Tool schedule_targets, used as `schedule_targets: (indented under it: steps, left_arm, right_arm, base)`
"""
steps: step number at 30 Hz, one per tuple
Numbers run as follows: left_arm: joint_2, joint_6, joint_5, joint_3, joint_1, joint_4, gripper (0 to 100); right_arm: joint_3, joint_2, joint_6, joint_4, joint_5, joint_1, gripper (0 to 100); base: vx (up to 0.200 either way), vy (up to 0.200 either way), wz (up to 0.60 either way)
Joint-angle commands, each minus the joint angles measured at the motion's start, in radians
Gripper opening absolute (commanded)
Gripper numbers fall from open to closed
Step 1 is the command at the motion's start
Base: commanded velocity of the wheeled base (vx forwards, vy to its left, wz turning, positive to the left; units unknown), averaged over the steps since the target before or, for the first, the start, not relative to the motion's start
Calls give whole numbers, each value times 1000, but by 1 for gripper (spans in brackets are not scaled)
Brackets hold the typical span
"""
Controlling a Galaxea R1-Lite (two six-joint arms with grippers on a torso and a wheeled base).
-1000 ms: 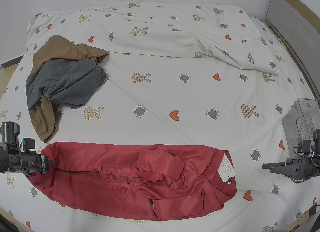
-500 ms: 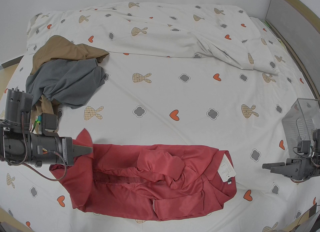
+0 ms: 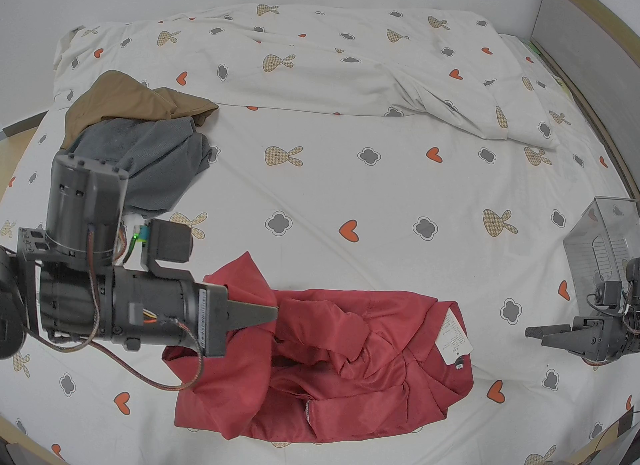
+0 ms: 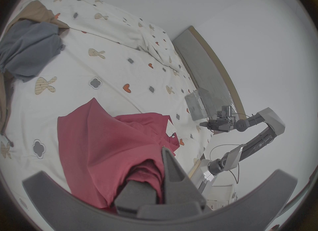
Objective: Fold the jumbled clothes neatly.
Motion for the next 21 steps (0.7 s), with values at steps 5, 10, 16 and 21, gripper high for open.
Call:
schedule_targets:
  steps: [5,10,16,21]
  left_arm:
    - [101,-3,-1,-45,-97,-14,0]
    - [180,0,-2,-103,-145,-14,0]
    - [264,0,-2,-203,-217,-13,0]
    - [312,0,-1,-253,-242,-10,0]
  right_arm:
    - [0,-4,0,0,-1,2,100]
    - [1,-5,0,0,-1,17,100]
    - [3,-5,0,0,-1,30,100]
    - [3,-5,0,0,-1,30,100]
  base:
    - [0,0,0]
    - [0,0,0]
    - [0,0,0]
    - [0,0,0]
